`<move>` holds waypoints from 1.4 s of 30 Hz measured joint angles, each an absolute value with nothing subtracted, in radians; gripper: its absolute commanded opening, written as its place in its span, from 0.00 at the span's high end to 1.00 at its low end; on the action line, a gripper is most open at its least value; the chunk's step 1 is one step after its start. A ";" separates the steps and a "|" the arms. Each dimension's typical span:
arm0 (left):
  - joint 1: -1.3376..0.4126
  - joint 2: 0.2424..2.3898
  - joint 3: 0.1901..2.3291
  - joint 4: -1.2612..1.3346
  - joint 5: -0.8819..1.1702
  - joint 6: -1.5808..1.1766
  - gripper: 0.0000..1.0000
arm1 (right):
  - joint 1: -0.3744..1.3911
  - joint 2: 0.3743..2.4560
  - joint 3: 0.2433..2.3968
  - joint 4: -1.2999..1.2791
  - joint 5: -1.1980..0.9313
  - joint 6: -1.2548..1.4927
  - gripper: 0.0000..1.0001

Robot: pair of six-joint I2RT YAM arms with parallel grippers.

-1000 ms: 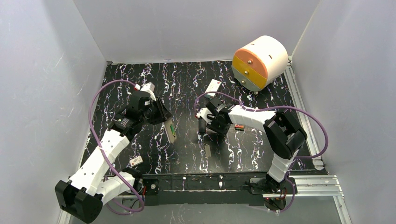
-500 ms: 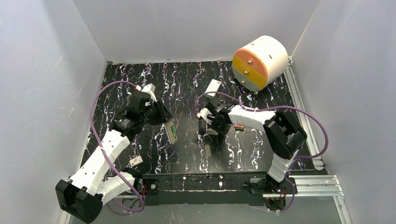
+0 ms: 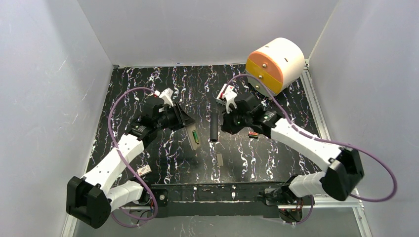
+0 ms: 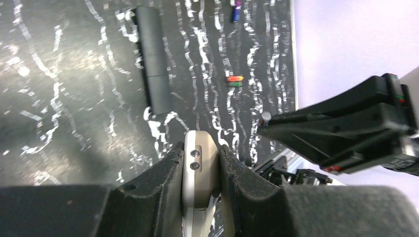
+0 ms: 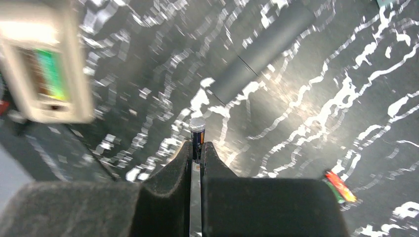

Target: Load the batteries into the remote control

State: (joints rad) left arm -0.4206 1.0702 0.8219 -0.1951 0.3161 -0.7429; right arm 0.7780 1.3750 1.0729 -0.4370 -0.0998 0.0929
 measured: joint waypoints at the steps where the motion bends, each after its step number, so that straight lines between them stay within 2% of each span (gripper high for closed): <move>1: -0.421 1.074 0.814 -0.164 0.334 -0.748 1.00 | 0.778 1.348 1.073 -0.421 -0.115 0.128 0.94; 10: -0.423 1.142 0.755 0.181 0.514 -0.859 1.00 | 0.778 1.294 1.078 -0.393 -0.245 0.499 0.95; 17: -0.429 1.211 0.653 0.397 0.571 -1.013 1.00 | 0.782 1.295 1.106 -0.392 -0.298 0.646 0.96; 28: -0.434 1.248 0.613 0.579 0.634 -1.120 1.00 | 0.839 1.344 1.190 -0.485 -0.310 0.641 0.94; 42: -0.436 1.290 0.597 0.651 0.689 -1.147 1.00 | 0.890 1.436 1.300 -0.645 -0.233 0.567 0.84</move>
State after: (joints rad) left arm -0.4358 1.2896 0.5972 0.6506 0.6891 -1.1465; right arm 0.8902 1.4357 1.2999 -0.6445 -0.2333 0.5674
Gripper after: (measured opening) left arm 0.243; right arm 0.148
